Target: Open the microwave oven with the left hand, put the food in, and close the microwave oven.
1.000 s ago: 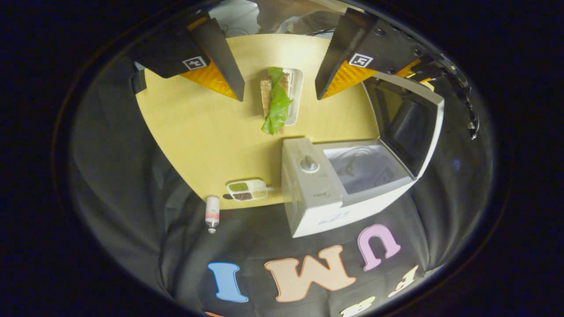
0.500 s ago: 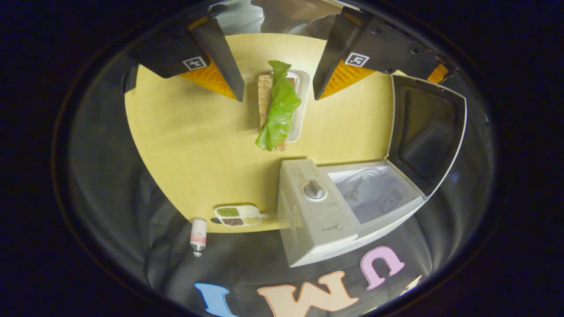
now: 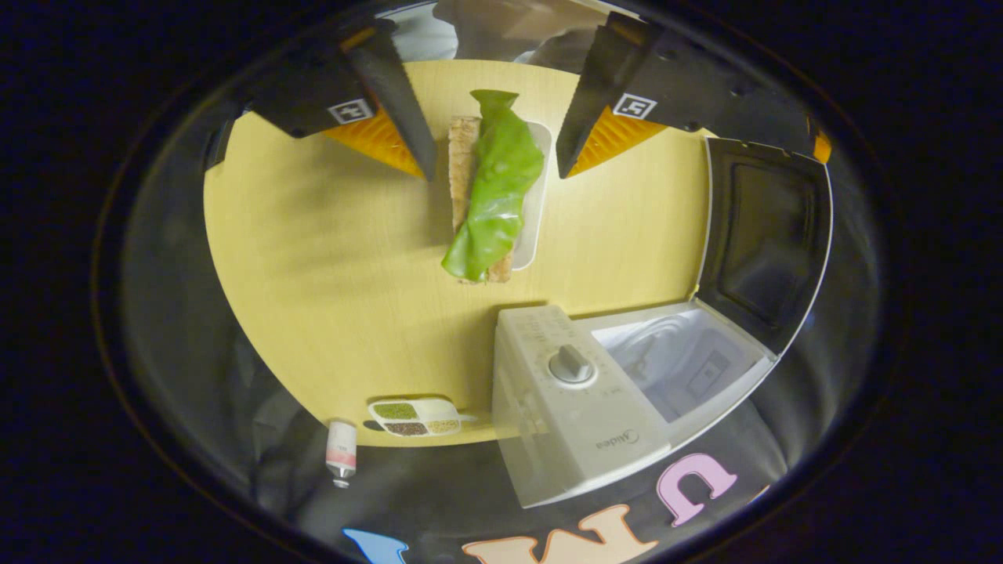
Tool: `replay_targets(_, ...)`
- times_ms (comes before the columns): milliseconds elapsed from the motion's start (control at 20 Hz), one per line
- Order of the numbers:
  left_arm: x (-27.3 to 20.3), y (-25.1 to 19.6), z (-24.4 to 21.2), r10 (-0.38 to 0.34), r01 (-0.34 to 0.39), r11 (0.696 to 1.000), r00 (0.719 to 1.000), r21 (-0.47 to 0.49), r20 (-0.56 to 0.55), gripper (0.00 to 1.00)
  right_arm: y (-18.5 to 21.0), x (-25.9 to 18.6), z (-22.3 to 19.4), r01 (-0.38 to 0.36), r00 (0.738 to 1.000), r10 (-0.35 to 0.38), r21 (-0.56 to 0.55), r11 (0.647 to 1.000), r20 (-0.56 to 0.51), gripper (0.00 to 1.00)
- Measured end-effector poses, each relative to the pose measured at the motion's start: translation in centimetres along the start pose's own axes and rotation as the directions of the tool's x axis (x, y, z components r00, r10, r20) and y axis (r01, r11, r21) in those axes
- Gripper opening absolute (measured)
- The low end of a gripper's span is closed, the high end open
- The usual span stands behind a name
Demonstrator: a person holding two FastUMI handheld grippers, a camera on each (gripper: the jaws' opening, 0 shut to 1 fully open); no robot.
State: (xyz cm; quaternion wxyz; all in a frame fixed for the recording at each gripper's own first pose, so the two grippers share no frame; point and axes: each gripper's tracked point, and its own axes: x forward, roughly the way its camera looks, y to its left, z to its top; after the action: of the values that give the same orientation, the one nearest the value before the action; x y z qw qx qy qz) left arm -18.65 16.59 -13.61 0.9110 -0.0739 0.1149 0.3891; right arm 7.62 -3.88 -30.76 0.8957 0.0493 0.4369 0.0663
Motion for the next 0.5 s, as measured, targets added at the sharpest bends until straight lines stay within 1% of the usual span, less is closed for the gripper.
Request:
replay_targets(50,-0.5,-0.6,1.0,-0.018,0.018,1.000,0.999,-0.009,0.026,0.99,0.1,0.1,-0.1,-0.011,1.000,0.011,0.015,1.000,-0.016,0.82)
replay_targets(100,-0.9,-1.1,1.9,-0.034,0.035,0.999,0.998,-0.017,0.057,0.99,0.1,0.3,-0.3,-0.011,1.000,0.012,0.032,0.999,-0.028,0.69)
replay_targets(150,-1.3,-1.4,2.6,-0.046,0.047,0.999,0.996,-0.018,0.081,0.98,0.1,0.6,-0.2,-0.009,1.000,0.010,0.056,0.998,-0.028,0.79)
replay_targets(200,-1.7,-1.8,2.8,-0.051,0.053,0.999,0.994,-0.015,0.092,0.97,0.1,0.5,0.0,-0.017,1.000,0.019,0.083,0.996,-0.022,0.78)
replay_targets(250,-1.8,-2.1,2.8,-0.050,0.051,0.999,0.994,-0.009,0.098,0.96,0.2,0.5,-0.1,-0.023,0.999,0.025,0.104,0.994,-0.025,0.67)
replay_targets(300,-2.0,-2.3,2.9,-0.049,0.050,0.999,0.994,-0.005,0.102,0.96,0.0,0.6,0.0,-0.023,0.999,0.027,0.114,0.993,-0.027,0.52)
replay_targets(400,-2.4,-2.7,3.1,-0.048,0.049,0.999,0.993,-0.009,0.106,0.96,-0.2,0.6,0.3,-0.028,1.000,0.029,0.126,0.992,-0.011,0.38)
replay_targets(500,-2.5,-2.9,3.1,-0.048,0.050,0.999,0.993,-0.020,0.104,0.96,0.1,0.2,0.3,-0.048,0.999,0.049,0.121,0.991,-0.007,0.38)
